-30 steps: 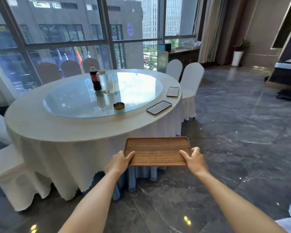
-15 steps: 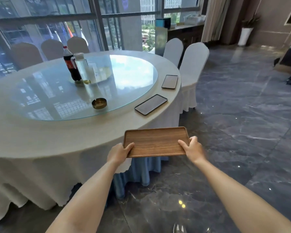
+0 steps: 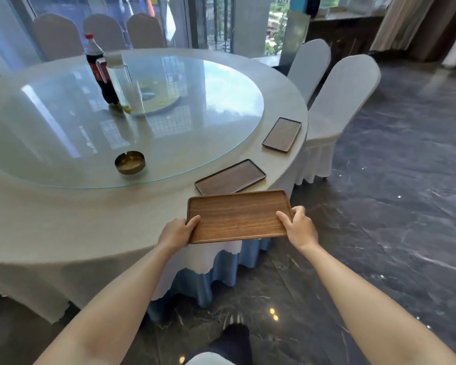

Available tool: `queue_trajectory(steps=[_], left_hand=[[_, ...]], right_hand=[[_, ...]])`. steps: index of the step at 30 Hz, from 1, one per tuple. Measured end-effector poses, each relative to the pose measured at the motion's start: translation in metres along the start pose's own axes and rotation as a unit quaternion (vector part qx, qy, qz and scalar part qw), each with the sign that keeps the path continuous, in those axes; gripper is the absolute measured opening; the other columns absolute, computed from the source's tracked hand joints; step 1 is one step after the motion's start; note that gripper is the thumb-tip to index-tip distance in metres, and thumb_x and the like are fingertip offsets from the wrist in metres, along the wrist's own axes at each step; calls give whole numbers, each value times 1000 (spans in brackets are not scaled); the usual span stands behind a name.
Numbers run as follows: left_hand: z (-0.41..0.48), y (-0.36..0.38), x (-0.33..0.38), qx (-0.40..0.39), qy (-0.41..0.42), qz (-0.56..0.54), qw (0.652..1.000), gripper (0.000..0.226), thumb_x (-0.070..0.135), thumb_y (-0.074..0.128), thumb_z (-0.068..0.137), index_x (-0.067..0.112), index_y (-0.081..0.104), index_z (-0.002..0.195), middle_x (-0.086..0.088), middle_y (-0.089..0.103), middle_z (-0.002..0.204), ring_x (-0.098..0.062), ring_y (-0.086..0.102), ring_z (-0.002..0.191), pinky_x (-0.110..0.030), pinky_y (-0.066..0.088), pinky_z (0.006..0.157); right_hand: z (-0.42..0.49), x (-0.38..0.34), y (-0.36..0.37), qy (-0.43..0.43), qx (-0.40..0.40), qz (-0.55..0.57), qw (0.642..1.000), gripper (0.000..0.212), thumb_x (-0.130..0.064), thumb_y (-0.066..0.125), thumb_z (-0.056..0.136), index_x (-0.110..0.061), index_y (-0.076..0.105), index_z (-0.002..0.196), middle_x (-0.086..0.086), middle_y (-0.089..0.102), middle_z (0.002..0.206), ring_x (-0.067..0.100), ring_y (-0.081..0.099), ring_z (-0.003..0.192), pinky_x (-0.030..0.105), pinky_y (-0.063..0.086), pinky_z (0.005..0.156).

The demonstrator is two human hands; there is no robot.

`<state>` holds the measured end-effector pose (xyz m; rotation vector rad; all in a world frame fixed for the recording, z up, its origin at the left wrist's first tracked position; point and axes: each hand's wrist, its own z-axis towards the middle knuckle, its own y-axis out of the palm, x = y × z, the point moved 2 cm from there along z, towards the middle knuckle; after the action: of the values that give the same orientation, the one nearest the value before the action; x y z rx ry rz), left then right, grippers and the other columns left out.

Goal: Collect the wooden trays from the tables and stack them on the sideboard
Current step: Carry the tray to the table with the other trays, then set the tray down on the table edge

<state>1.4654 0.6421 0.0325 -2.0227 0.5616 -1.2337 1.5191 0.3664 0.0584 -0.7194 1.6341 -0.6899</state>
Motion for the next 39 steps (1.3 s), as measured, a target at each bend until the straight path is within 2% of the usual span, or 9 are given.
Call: queue_trajectory(steps=[4, 10, 14, 17, 20, 25, 31, 36, 39], left_hand=[[55, 11, 2, 8, -15, -10, 1000, 54, 40, 31, 99, 18, 45, 52, 0, 50, 50, -20, 52, 57, -29, 38, 68], [130, 29, 0, -15, -43, -22, 999, 61, 38, 26, 100, 15, 46, 47, -2, 51, 44, -24, 53, 56, -37, 48, 80], [157, 42, -5, -29, -83, -48, 995, 60, 39, 26, 100, 16, 44, 48, -2, 51, 47, -30, 62, 69, -41, 51, 81], [170, 48, -7, -20, -109, -69, 991, 58, 41, 25, 99, 18, 43, 49, -8, 57, 61, -36, 66, 83, -40, 50, 79], [180, 50, -4, -16, -117, -80, 990, 54, 39, 24, 100, 19, 43, 53, -13, 61, 79, -35, 63, 89, -35, 44, 70], [193, 51, -4, -25, -122, -55, 991, 48, 39, 23, 100, 13, 56, 77, -16, 69, 100, -33, 63, 95, -30, 38, 68], [196, 52, 5, -36, -126, 16, 991, 54, 37, 21, 101, 5, 64, 104, -16, 68, 109, -34, 62, 102, -36, 47, 78], [196, 54, 6, -38, -134, 29, 990, 55, 37, 20, 101, 4, 63, 100, -16, 69, 106, -35, 63, 98, -40, 49, 82], [196, 55, 6, -37, -140, 36, 989, 54, 36, 20, 101, 3, 63, 97, -17, 69, 105, -36, 62, 97, -41, 50, 82]], right_hand=[[67, -6, 16, -14, -26, -19, 999, 45, -38, 41, 95, -2, 42, 121, 20, 61, 116, 36, 59, 105, 31, 35, 70], [171, -22, 37, -24, -74, -91, 993, 39, -34, 29, 99, -2, 43, 117, 23, 65, 108, 39, 62, 97, 39, 45, 72], [224, -41, 51, -63, -97, -171, 979, 37, -30, 25, 100, -2, 45, 113, 22, 68, 99, 38, 64, 88, 38, 45, 64], [252, -47, 63, -74, -127, -214, 966, 36, -30, 21, 100, -4, 43, 112, 20, 67, 99, 33, 59, 79, 34, 39, 64], [273, -50, 74, -87, -144, -242, 956, 36, -28, 20, 101, -3, 43, 109, 22, 66, 99, 38, 61, 87, 37, 39, 67], [296, -55, 84, -125, -158, -298, 933, 30, -26, 18, 100, -5, 40, 98, 22, 67, 92, 39, 63, 84, 35, 36, 64], [316, -52, 88, -159, -168, -361, 904, 22, -26, 19, 100, -10, 30, 89, 17, 63, 79, 39, 64, 79, 35, 35, 60], [323, -46, 93, -189, -197, -400, 875, 22, -26, 20, 100, -11, 29, 88, -1, 42, 57, 31, 54, 64, 36, 37, 58], [328, -47, 94, -207, -202, -401, 869, 22, -26, 21, 100, -10, 28, 86, -2, 39, 55, 28, 49, 61, 36, 36, 57]])
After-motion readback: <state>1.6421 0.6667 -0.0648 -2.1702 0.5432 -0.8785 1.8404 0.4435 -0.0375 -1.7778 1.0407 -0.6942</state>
